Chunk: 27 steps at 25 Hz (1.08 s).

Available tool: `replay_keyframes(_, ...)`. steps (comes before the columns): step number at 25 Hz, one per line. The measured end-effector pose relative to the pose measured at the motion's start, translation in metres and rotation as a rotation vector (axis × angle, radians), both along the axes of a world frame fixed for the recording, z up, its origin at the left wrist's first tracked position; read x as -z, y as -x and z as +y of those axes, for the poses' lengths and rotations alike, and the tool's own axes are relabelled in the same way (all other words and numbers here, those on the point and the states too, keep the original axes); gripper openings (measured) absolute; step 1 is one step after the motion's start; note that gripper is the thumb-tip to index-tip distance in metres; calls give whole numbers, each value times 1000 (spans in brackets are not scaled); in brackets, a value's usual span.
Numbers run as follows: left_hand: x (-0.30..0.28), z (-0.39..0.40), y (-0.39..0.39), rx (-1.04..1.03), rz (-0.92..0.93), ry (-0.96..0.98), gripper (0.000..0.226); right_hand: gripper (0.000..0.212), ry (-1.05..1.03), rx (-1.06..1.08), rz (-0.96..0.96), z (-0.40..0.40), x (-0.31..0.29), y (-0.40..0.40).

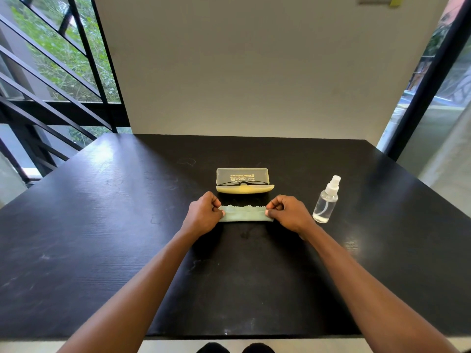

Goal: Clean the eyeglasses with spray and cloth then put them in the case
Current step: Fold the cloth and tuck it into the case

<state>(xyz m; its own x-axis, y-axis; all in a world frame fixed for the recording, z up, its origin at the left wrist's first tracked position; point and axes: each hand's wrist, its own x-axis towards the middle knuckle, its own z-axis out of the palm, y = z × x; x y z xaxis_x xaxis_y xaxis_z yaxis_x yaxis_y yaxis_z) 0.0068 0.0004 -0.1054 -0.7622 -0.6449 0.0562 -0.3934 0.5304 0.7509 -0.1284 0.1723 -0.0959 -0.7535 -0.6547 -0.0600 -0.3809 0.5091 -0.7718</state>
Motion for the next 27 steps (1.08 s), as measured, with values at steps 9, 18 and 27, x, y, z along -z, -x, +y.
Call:
replay_keyframes(9, -6, 0, 0, -25, -22, -93, 16, 10, -6, 3, -5, 1, 0, 0)
replay_keyframes(18, -11, -1, 3, -66, -42, -238, 15, 11, 20, 28, -72, -1, -1, 2)
replay_keyframes(27, 9, 6, -10, 32, 99, 345, 13, 15, -15, -129, 442, 3, 7, 0)
